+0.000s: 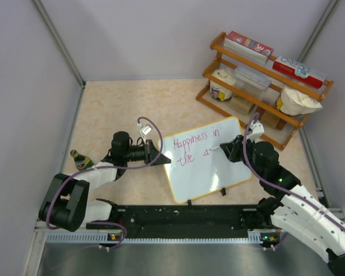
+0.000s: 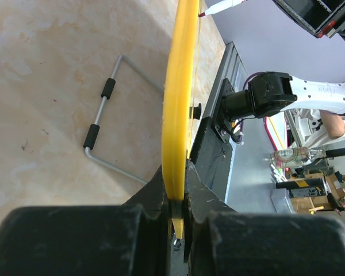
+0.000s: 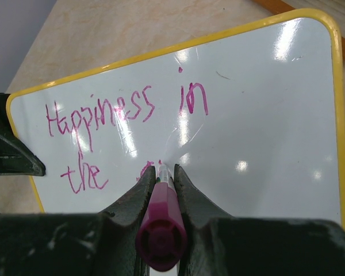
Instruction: Write a sentence on the whiteboard
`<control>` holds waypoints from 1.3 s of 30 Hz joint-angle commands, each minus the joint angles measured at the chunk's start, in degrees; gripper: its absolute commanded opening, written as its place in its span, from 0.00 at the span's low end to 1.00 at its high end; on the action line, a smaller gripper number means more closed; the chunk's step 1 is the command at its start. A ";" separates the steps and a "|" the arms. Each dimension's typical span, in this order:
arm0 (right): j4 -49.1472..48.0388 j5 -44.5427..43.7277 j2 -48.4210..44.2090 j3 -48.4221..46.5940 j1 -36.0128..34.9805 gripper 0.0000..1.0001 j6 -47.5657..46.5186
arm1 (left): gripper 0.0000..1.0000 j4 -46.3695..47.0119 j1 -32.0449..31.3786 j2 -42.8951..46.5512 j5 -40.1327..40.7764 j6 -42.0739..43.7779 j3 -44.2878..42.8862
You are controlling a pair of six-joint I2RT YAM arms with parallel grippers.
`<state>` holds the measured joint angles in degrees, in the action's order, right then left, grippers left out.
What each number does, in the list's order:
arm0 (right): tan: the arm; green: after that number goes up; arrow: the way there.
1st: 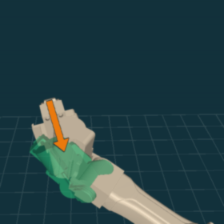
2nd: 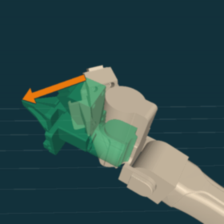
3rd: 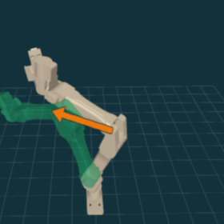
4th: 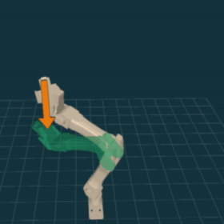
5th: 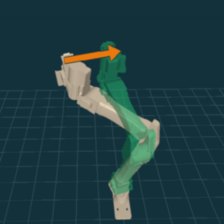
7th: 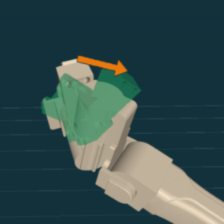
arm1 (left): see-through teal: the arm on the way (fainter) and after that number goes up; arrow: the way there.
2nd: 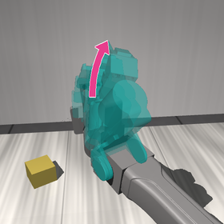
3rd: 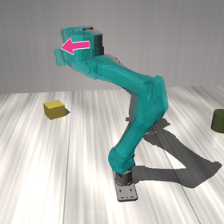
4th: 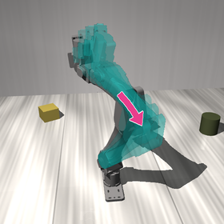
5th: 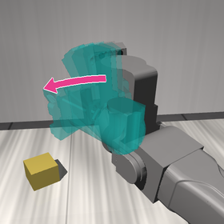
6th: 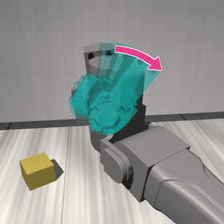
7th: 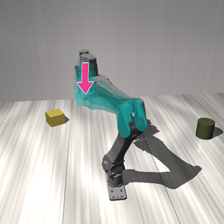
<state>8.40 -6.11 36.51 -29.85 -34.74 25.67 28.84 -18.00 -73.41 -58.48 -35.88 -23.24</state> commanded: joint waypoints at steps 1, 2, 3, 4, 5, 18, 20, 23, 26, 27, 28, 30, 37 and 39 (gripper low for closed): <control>2.05 0.04 -0.74 1.98 0.55 0.00 0.25 | 0.00 -3.53 -0.81 -1.65 2.23 5.20 1.27; 2.14 0.22 -0.83 2.25 0.55 0.00 0.26 | 0.00 -3.53 -0.72 -1.57 2.23 5.20 1.36; 2.23 0.39 -1.09 2.42 0.55 0.00 0.52 | 0.00 -3.53 -0.81 -1.56 2.14 5.20 1.36; 2.32 0.40 -1.18 2.77 0.55 0.00 0.61 | 0.00 -3.53 -0.81 -1.48 2.23 5.20 1.36; 2.49 0.66 -1.35 2.86 0.55 0.00 0.78 | 0.00 -3.53 -0.81 -1.56 2.14 5.20 1.45; 3.90 0.84 -3.64 4.10 0.55 0.00 1.93 | 0.00 -3.18 -0.81 -1.74 2.40 5.20 1.62; 3.90 0.66 -3.82 3.31 0.55 0.00 1.84 | 0.00 -3.18 -0.81 -1.83 2.40 5.29 1.71; 3.55 0.75 -4.25 0.85 0.55 0.00 1.58 | 0.00 -3.18 -0.81 -1.65 2.49 5.12 1.71; 2.94 1.19 -4.52 -1.44 0.47 0.00 1.22 | 0.00 -3.18 -0.81 -1.57 2.40 5.20 1.71; 2.67 1.19 -4.35 -2.49 0.55 0.00 0.96 | 0.00 -3.18 -0.81 -1.48 2.40 5.03 1.71; 2.50 1.10 -4.08 -3.28 0.55 0.00 0.61 | 0.00 -3.18 -0.72 -1.48 2.40 5.03 1.71; 2.06 0.84 -3.29 -4.69 0.55 0.00 0.17 | 0.00 -3.18 -0.72 -1.39 2.32 5.03 1.71; -0.75 0.13 0.40 -6.28 0.55 0.00 -0.80 | 0.00 -3.35 -0.81 -1.04 2.49 5.12 1.98; -1.63 -0.04 1.45 -6.10 0.55 0.00 -0.88 | 0.00 -3.35 -0.81 -1.04 2.58 5.12 1.98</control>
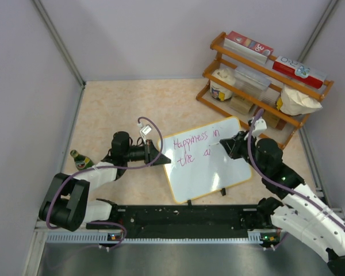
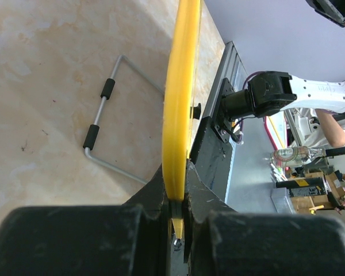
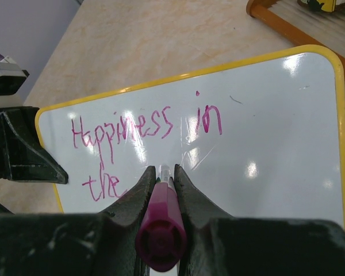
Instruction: Write a sentence on the whiteboard
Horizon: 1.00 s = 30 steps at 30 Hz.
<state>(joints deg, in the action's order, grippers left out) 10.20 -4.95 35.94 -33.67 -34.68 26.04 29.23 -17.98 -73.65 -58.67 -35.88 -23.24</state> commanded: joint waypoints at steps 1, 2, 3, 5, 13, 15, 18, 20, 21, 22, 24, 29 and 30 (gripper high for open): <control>-3.69 -1.20 2.37 -2.19 0.49 0.00 -1.08 | 0.00 -3.75 -0.83 -0.88 2.69 5.12 1.98; -4.04 -1.11 2.72 -2.01 0.49 0.00 -1.08 | 0.00 -3.66 -0.83 -0.97 2.69 5.12 1.98; -4.22 -1.03 2.90 -1.84 0.49 0.00 -0.99 | 0.00 -3.57 -0.83 -0.97 2.69 5.03 1.98; -4.39 -1.29 3.52 -1.40 0.49 0.00 -0.99 | 0.00 -3.48 -0.83 -0.97 2.78 5.03 1.98; -4.92 -2.87 4.13 0.71 0.57 0.00 -0.99 | 0.00 -3.39 -0.83 -1.06 2.51 5.03 1.98; -4.92 -2.96 4.57 1.06 0.57 0.00 -0.91 | 0.00 -3.48 -0.83 -0.97 2.60 5.03 1.98; -5.10 -2.78 5.01 1.59 0.57 0.00 -0.91 | 0.00 -3.48 -0.83 -0.97 2.51 4.94 1.98; -5.10 -2.78 5.01 1.94 0.57 0.00 -1.08 | 0.00 -3.48 -0.83 -0.80 2.69 4.94 2.06; -5.01 -2.78 5.10 2.12 0.57 0.00 -1.08 | 0.00 -3.39 -0.83 -0.80 2.69 4.85 2.06; -4.84 -2.87 5.01 2.20 0.57 0.00 -1.08 | 0.00 -3.48 -0.83 -0.80 2.51 4.94 2.06; -4.75 -2.96 4.40 2.29 0.57 0.00 -0.73 | 0.00 -3.57 -0.83 -0.71 2.69 4.94 2.15; -3.96 -3.49 1.06 2.12 0.57 0.00 -0.55 | 0.00 -3.66 -0.83 -0.80 2.60 5.03 1.98; -3.52 -3.49 0.45 2.03 0.57 0.00 -0.55 | 0.00 -3.74 -0.83 -0.80 2.60 5.03 1.98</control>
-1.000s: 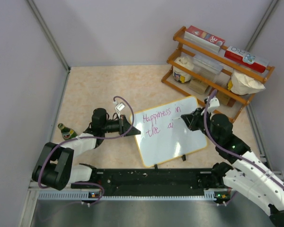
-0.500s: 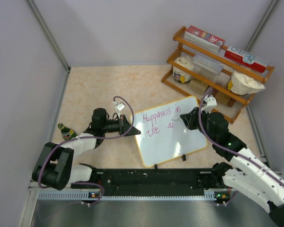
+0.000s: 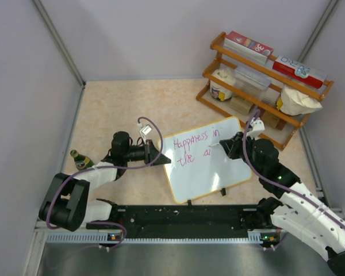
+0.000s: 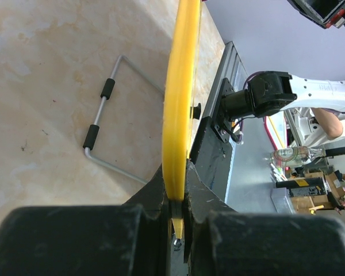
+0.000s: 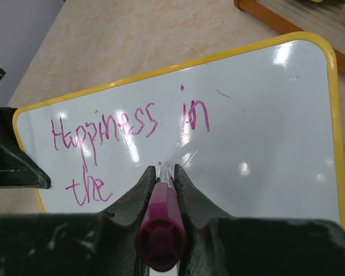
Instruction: Write a sentence on the whiteboard
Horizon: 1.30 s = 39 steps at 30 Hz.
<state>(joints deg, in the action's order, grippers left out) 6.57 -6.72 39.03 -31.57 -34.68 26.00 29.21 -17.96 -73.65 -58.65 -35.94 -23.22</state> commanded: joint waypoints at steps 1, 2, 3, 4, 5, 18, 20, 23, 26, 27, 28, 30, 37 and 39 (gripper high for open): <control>0.63 -1.80 -3.07 -0.16 0.66 0.00 -0.60 | 0.00 -3.72 -0.85 -0.71 2.49 5.18 1.87; 1.25 -1.89 -3.51 -0.24 0.58 0.00 -0.60 | 0.00 -3.72 -0.85 -0.88 2.49 5.18 1.87; 1.60 -1.89 -3.69 -0.16 0.66 0.00 -0.69 | 0.00 -3.72 -0.85 -0.88 2.49 5.10 1.87; 2.04 -1.98 -3.87 -0.16 0.66 0.00 -0.77 | 0.00 -3.72 -0.85 -0.88 2.49 5.09 1.87; 2.39 -2.07 -4.22 -0.07 0.66 0.00 -0.95 | 0.00 -3.72 -0.85 -0.97 2.49 5.09 1.78; 2.04 -3.03 -3.17 1.42 0.84 0.00 -1.39 | 0.00 -3.81 -0.85 -0.88 2.40 5.18 1.87; 1.87 -2.60 -3.43 1.86 1.28 0.00 -1.30 | 0.00 -3.90 -0.85 -0.71 2.40 5.27 1.87; 1.87 -2.24 -3.34 2.22 1.37 0.00 -1.21 | 0.00 -4.16 -0.85 -0.53 2.58 5.36 1.78; 2.22 -2.24 -3.34 2.65 1.45 0.00 -1.04 | 0.00 -4.16 -0.85 -0.62 2.49 5.27 1.78; 2.48 -2.16 -3.52 2.92 1.45 0.00 -1.21 | 0.00 -4.16 -0.85 -0.62 2.49 5.36 1.86; 2.66 -1.98 -3.52 3.01 1.45 0.00 -0.95 | 0.00 -4.08 -0.85 -0.62 2.58 5.44 1.87; 2.92 -1.81 -3.52 3.45 1.45 0.00 -0.86 | 0.00 -4.16 -0.85 -0.71 2.67 5.45 1.87; 4.94 -1.37 -4.75 4.76 1.45 0.00 -0.16 | 0.00 -3.73 -0.85 -0.97 2.58 5.18 2.04; 5.47 -1.19 -5.27 5.12 1.45 0.00 0.02 | 0.00 -3.46 -0.85 -1.06 2.49 5.18 2.04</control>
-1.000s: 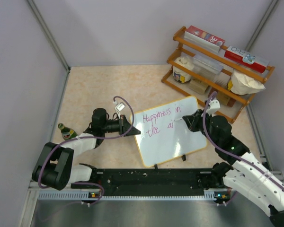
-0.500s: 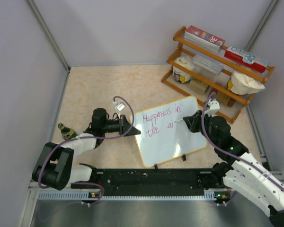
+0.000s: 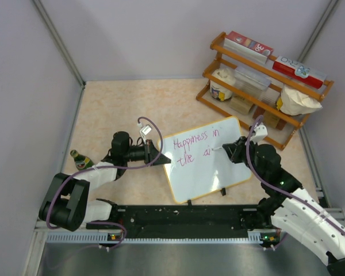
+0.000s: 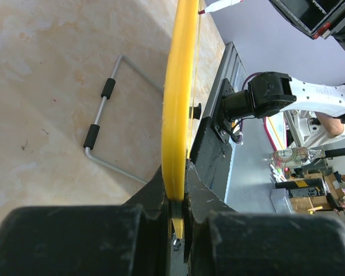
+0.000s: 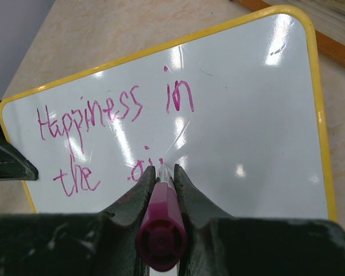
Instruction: Write a sentence on the whiteboard
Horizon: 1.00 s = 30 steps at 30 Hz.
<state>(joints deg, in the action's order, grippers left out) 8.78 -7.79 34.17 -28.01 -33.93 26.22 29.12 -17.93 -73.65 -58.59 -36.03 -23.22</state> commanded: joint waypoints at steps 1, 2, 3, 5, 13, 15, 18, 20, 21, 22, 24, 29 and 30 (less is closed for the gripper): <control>3.44 -0.03 -0.86 1.82 0.71 0.00 -0.03 | 0.00 -3.29 -0.87 -1.06 2.51 5.18 2.04; 3.70 0.06 -0.95 1.91 0.71 0.00 0.15 | 0.00 -3.37 -0.87 -1.23 2.43 5.18 2.04; 3.97 0.23 -1.21 2.08 0.71 0.00 0.24 | 0.00 -3.37 -0.87 -1.32 2.43 5.27 2.04; 4.32 0.58 -1.74 2.61 0.71 0.00 0.50 | 0.00 -3.29 -0.87 -1.32 2.51 5.18 2.13; 5.81 1.90 -3.67 3.49 0.71 0.00 1.56 | 0.00 -3.20 -0.87 -1.23 2.69 5.18 2.22; 5.99 1.90 -3.76 3.58 0.71 0.00 1.64 | 0.00 -3.37 -0.87 -1.15 2.60 5.18 2.22; 5.82 1.03 -3.41 3.14 0.71 0.00 1.47 | 0.00 -3.28 -0.87 -1.23 2.69 5.27 2.22; 5.55 0.50 -3.06 2.61 0.71 0.00 1.21 | 0.00 -3.11 -0.87 -1.32 2.51 5.27 2.22; 5.38 0.24 -2.80 2.26 0.71 0.00 1.03 | 0.00 -3.20 -0.87 -1.32 2.51 5.18 2.22; 5.03 -0.03 -2.54 1.82 0.71 0.00 0.94 | 0.00 -3.20 -0.79 -1.24 2.60 5.18 2.30; 4.50 -0.64 -2.10 1.38 0.71 0.00 0.59 | 0.00 -3.20 -0.87 -1.24 2.60 5.27 2.31; 2.83 -1.35 -1.13 0.06 0.71 0.00 0.24 | 0.00 -2.93 -0.87 -1.06 2.51 5.09 2.57; 2.57 -1.44 -0.95 -0.20 0.71 0.00 0.06 | 0.00 -2.93 -0.87 -1.06 2.60 5.09 2.57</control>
<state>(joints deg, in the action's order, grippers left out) 10.83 -6.17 31.57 -26.06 -33.89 28.42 29.45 -17.93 -73.67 -58.43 -36.32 -23.03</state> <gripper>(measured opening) 0.119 0.078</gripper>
